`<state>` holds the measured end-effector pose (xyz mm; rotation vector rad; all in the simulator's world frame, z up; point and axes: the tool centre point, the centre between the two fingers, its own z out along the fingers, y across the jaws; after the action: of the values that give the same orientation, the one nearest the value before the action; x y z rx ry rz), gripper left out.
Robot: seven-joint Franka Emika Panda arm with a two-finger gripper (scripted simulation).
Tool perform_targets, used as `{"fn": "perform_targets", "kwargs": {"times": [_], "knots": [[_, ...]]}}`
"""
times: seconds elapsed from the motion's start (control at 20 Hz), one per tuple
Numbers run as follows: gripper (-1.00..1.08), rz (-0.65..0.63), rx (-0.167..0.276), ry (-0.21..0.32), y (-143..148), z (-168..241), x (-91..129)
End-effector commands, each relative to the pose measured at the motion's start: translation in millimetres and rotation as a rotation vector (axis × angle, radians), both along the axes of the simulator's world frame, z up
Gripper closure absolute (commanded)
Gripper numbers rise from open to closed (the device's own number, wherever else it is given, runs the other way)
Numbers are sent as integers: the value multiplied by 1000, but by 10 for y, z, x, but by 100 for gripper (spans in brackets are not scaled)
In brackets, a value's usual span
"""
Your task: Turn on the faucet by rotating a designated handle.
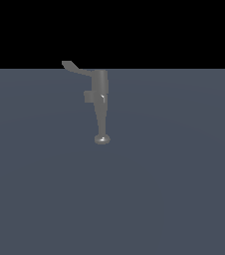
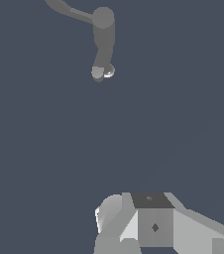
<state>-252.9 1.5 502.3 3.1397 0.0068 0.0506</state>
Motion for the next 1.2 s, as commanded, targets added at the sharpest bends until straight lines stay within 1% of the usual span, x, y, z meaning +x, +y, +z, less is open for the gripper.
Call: {"fn": "perform_targets", "kwargs": {"times": [0.0,0.3,0.6,0.85,1.15], "knots": [[108,1,0,-1,0,4,1],[108,-19,10,1,10,6,54],[108,-77,39,9,39,7,203],[108,-156,73,22,77,-3,406],[108,-292,119,49,143,-49,747]]}}
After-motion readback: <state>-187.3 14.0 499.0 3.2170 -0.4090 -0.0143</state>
